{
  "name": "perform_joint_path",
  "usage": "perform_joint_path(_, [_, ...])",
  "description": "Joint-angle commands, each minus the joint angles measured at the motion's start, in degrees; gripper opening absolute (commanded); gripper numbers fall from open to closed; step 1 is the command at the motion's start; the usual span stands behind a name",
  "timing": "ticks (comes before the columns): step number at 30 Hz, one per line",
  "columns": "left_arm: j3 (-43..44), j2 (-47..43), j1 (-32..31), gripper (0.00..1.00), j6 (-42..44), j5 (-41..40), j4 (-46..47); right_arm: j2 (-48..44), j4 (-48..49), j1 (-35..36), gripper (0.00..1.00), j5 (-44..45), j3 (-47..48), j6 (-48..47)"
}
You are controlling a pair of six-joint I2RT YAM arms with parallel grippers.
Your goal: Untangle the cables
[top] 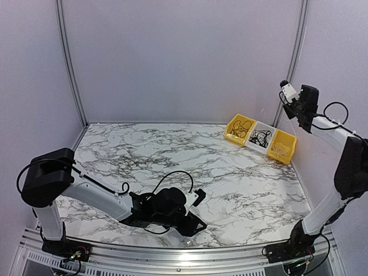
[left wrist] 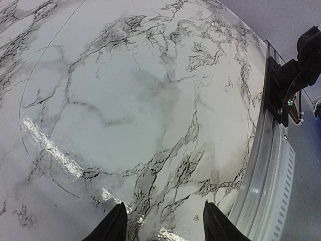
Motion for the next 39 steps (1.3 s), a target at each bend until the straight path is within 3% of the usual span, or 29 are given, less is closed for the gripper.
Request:
perform_joint_path(1, [-0.09, 1.54, -0.03, 0.54, -0.16, 0.60, -1.36, -0.13, -0.68, -2.11, 0.00, -6.28, -1.11, 3.21])
perform_joint_path(9, [1.08, 2.97, -0.03, 0.53, 0.19, 1.49, -1.73, -1.91, -3.67, -2.81, 0.00, -11.40, -6.30, 6.33])
perform_joint_path(14, [1.13, 3.15, -0.03, 0.53, 0.44, 1.72, -1.95, -3.66, -12.06, -5.91, 0.00, -21.27, -8.71, 14.17])
perform_joint_path(18, [1.38, 3.45, -0.03, 0.53, 0.54, 2.23, -2.04, -5.81, -15.98, -6.44, 0.00, -24.06, -11.51, 17.17])
perform_joint_path(23, [1.91, 4.13, 0.02, 0.53, 0.68, 2.66, -2.25, -5.72, -16.42, -6.54, 0.00, -18.83, -12.85, 17.23])
perform_joint_path(28, [2.36, 4.30, 0.04, 0.53, 0.89, 2.82, -2.87, 2.89, -20.28, -6.66, 0.00, -12.64, -6.66, 15.03])
perform_joint_path(34, [2.02, 4.16, -0.03, 0.52, 0.54, 2.33, -2.92, 9.69, -17.42, -7.19, 0.00, -3.96, -1.89, 13.21])
perform_joint_path(39, [2.24, 4.32, -0.03, 0.52, 0.54, 2.24, -3.00, 14.78, -16.22, -7.37, 0.00, -2.18, 2.22, 11.87])
